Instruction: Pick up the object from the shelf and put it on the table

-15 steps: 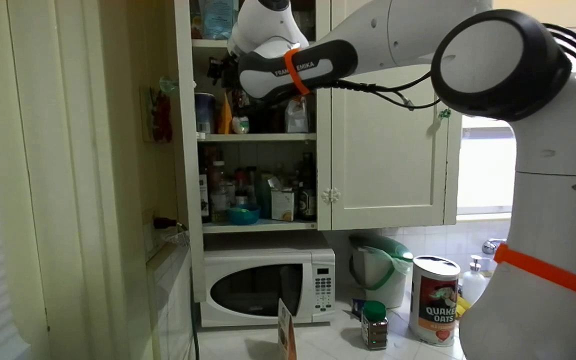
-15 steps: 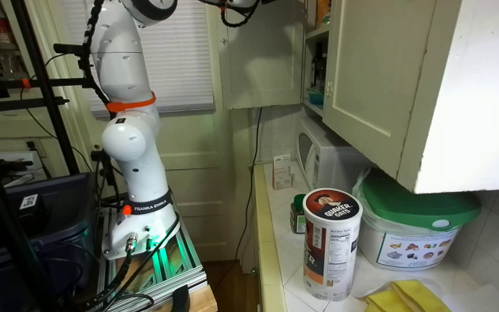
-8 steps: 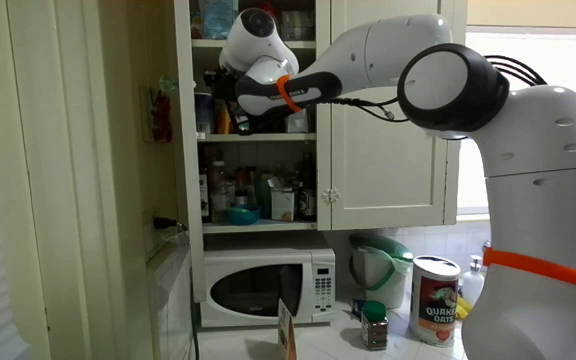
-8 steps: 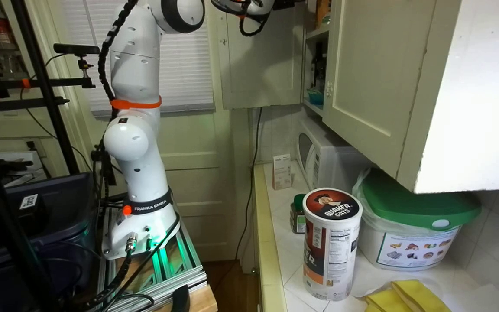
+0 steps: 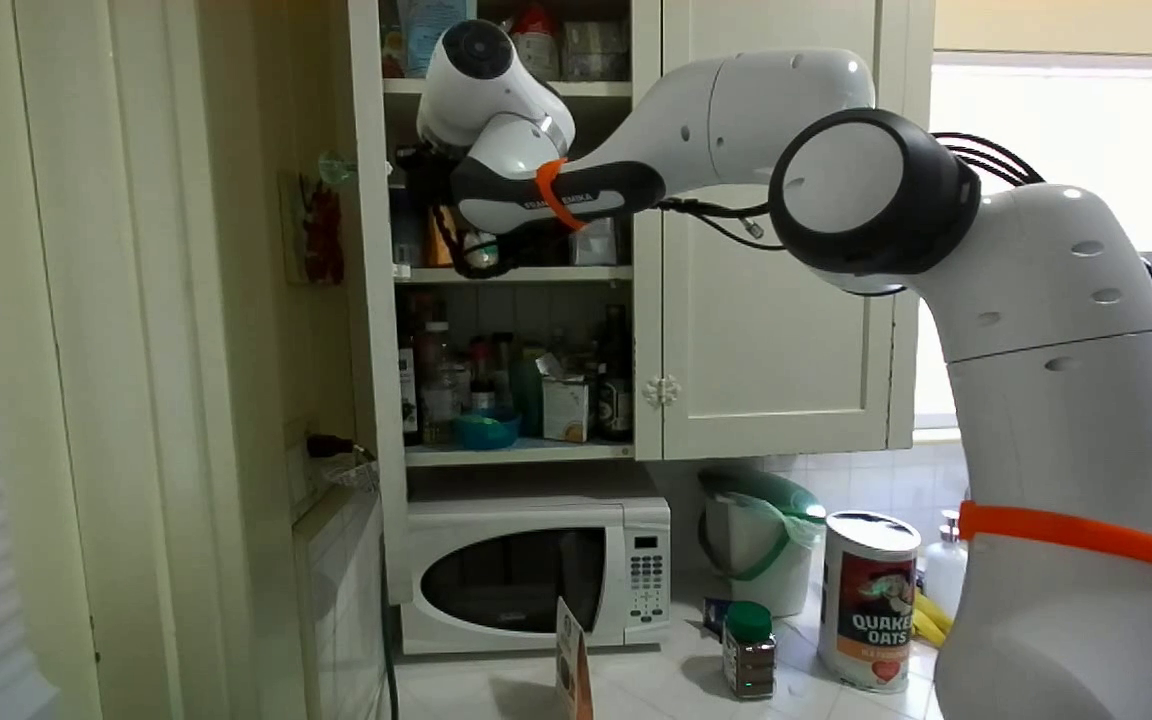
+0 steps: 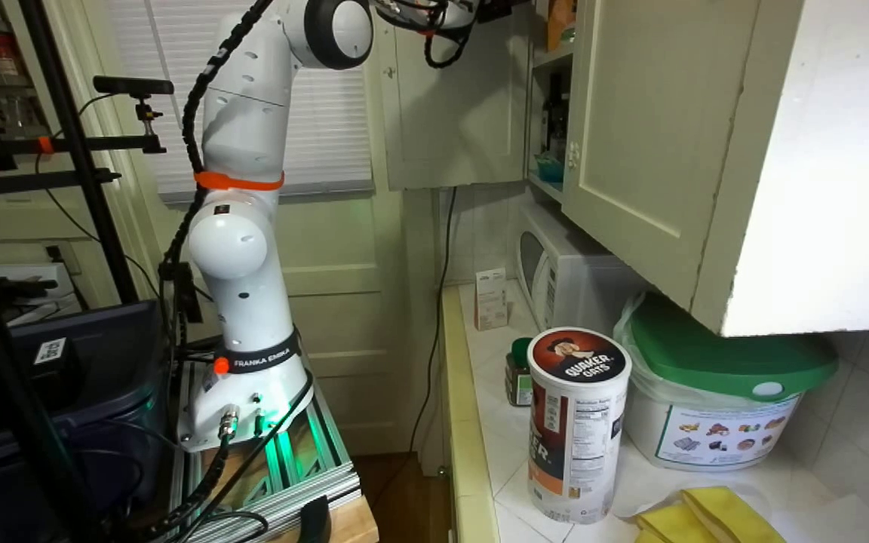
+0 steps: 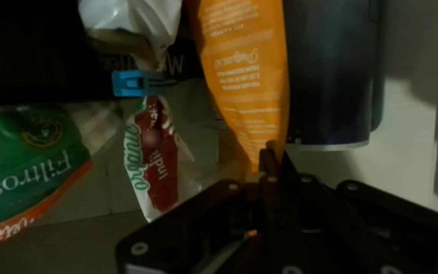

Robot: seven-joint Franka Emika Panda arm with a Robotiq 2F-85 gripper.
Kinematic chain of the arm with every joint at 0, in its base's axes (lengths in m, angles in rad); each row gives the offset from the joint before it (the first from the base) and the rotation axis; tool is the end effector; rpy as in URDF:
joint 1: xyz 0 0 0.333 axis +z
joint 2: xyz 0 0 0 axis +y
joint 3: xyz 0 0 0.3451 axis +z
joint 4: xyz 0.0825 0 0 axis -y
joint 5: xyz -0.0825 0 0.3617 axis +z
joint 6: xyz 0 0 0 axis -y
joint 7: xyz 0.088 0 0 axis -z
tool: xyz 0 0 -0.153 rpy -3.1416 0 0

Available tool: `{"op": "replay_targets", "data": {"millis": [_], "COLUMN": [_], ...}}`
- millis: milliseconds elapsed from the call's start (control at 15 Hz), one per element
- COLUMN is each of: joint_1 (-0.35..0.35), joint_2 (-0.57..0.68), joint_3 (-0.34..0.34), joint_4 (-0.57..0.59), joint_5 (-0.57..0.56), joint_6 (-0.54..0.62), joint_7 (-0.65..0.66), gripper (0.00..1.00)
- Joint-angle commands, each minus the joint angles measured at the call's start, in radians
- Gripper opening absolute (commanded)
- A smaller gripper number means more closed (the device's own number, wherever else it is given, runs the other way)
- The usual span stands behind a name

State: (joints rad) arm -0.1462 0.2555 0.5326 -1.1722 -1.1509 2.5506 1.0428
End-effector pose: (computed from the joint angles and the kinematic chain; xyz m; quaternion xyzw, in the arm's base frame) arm 0.6528 0.1755 0.8172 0.7524 -0.0688 0.6539 0.0393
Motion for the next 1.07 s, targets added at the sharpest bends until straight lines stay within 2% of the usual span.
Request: {"op": "replay_targets", "data": {"millis": [0,133,267,467,600,867,933,1000], "joint_1": [0.033,0.029,0.013,-0.03,-0.062,-0.104,-0.099,-0.055], "joint_2": [-0.014,-0.04,-0.081,-0.169,-0.251,-0.455,-0.501,-0.529], "joint_3": [-0.015,-0.001,0.022,0.057,0.056,-0.02,-0.054,-0.104], "joint_4": [0.022,0.002,-0.044,-0.142,-0.226,-0.386,-0.422,-0.445], "joint_5": [-0.055,-0.013,0.043,0.18,0.277,0.504,0.58,0.662], "joint_6": [-0.11,-0.184,-0.205,-0.158,-0.126,-0.117,-0.119,-0.14], "joint_7": [0.026,-0.018,-0.087,-0.239,-0.333,-0.49,-0.545,-0.609], "gripper": [0.0,0.0,0.0,0.0,0.0,0.0,0.0,0.0]}}
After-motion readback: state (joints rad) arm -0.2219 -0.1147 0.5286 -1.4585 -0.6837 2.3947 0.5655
